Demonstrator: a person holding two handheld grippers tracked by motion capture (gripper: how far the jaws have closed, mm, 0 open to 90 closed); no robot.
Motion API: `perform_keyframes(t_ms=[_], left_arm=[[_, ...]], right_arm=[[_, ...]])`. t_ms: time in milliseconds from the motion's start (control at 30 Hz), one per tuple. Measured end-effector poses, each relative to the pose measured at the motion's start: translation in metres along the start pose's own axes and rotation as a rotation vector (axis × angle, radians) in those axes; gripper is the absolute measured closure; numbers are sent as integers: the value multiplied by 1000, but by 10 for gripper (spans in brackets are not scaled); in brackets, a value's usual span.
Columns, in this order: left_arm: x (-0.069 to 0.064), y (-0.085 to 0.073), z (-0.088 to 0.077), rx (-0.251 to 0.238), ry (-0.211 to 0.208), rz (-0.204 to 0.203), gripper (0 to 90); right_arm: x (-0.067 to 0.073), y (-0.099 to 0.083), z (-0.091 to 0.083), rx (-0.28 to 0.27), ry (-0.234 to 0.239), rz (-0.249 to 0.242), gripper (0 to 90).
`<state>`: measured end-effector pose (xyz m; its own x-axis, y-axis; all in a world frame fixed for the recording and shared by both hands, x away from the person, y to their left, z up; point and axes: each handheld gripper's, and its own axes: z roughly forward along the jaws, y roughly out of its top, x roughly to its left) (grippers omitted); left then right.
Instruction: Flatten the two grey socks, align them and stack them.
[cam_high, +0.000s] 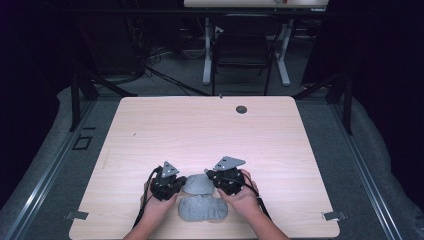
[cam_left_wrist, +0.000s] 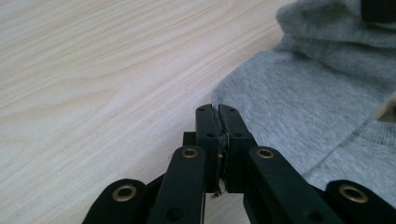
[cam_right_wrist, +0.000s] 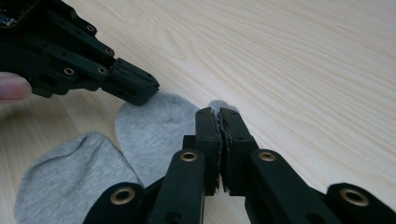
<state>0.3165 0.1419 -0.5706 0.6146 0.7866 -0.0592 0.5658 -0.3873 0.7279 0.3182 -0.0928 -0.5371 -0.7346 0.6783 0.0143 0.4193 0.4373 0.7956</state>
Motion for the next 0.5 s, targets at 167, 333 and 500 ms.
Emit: perform_keyframes(t_ms=[167, 333, 500], left_arm=[[2, -5, -4, -10, 6, -4, 883], [3, -6, -5, -22, 6, -8, 883], [3, -6, -5, -24, 1, -13, 882]], right_arm=[[-6, -8, -6, 12, -26, 8, 868], [-13, -16, -6, 31, -39, 23, 866], [-15, -23, -4, 50, -41, 46, 849]])
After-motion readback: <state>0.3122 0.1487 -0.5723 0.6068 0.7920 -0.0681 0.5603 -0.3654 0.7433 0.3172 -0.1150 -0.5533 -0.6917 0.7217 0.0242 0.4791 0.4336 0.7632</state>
